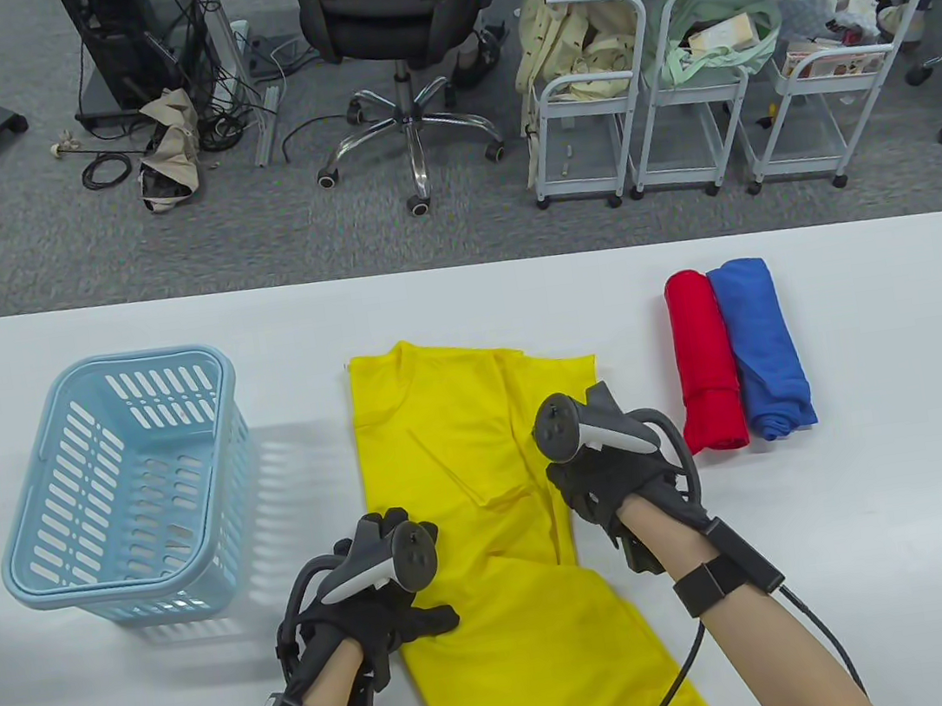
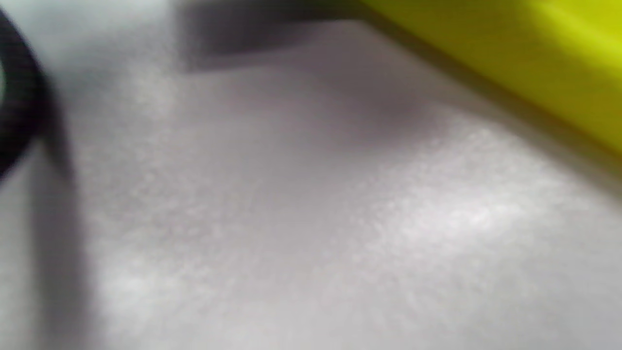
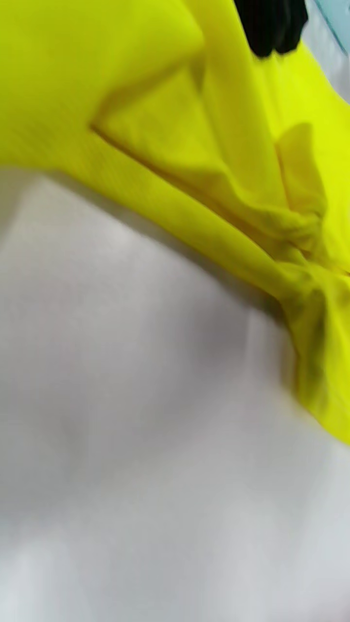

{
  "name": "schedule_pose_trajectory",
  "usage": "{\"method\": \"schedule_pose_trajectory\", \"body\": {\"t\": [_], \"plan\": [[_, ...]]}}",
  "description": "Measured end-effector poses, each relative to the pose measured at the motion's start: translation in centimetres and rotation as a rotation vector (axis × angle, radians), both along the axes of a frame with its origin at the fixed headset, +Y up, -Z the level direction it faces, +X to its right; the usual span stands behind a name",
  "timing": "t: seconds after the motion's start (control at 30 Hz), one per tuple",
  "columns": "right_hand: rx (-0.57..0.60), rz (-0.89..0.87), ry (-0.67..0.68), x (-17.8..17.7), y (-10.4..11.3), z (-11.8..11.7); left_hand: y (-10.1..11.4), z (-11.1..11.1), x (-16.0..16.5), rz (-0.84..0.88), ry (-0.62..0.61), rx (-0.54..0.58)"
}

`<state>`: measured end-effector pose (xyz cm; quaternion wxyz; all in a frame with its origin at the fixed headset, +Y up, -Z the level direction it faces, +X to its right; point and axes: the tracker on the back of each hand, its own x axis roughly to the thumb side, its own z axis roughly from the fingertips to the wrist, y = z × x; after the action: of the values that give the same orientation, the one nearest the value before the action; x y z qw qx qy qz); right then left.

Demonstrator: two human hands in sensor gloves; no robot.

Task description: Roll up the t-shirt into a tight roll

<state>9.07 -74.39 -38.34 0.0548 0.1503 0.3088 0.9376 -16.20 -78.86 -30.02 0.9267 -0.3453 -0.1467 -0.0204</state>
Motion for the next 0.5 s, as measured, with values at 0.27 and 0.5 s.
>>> {"method": "schedule_pose_trajectory", "body": {"t": [0.27, 0.5], "plan": [[-0.09, 0.092, -0.24, 3.1, -1.8, -2.3, 1.4, -1.4, 0.8, 0.109, 0.054, 0.047], [0.005, 0.017, -0.039, 1.4, 0.8, 0.5, 4.8, -4.8, 5.4, 0.095, 0.055, 0.302]]}}
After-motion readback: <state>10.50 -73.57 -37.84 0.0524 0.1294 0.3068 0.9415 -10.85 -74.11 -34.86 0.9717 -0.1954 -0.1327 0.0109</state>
